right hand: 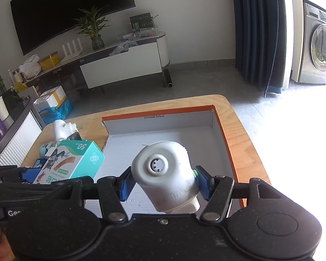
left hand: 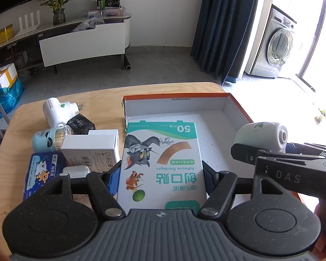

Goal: Organize rigid objects
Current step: 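Carry bandage box into tray with left tool while right tool drops plug device there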

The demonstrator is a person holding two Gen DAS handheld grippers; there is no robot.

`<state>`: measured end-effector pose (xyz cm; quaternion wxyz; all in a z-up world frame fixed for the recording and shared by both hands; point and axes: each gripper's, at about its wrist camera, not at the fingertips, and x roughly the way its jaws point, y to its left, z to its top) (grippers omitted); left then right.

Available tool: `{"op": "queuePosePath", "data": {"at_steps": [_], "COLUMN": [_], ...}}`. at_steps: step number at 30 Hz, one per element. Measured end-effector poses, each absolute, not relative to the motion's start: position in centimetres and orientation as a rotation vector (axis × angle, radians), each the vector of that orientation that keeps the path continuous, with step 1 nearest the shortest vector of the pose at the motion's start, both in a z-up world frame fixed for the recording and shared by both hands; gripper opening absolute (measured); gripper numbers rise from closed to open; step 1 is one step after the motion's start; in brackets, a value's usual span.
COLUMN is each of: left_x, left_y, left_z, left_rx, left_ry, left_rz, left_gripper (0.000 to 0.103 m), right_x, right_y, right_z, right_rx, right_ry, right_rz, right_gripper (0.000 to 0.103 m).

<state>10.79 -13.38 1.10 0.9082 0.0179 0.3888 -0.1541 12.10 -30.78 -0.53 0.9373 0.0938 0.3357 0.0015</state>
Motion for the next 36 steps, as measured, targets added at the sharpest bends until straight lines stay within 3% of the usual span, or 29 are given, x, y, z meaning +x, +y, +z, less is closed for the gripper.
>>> {"op": "queuePosePath", "data": {"at_steps": [31,36], "left_x": [15.5,16.5], "left_y": [-16.4,-17.8], "left_z": [-0.5,-0.5], "left_rx": [0.061,0.055], "left_ry": [0.841,0.843], "left_rz": [-0.332,-0.361], "left_gripper": [0.071,0.072], "right_x": [18.7,17.2], "right_y": [-33.3,-34.2], "right_z": [0.6,1.8], "right_rx": [0.177,0.171], "right_ry": [0.666,0.613], "right_rz": [-0.031,-0.067], "right_gripper": [0.071,0.079]}}
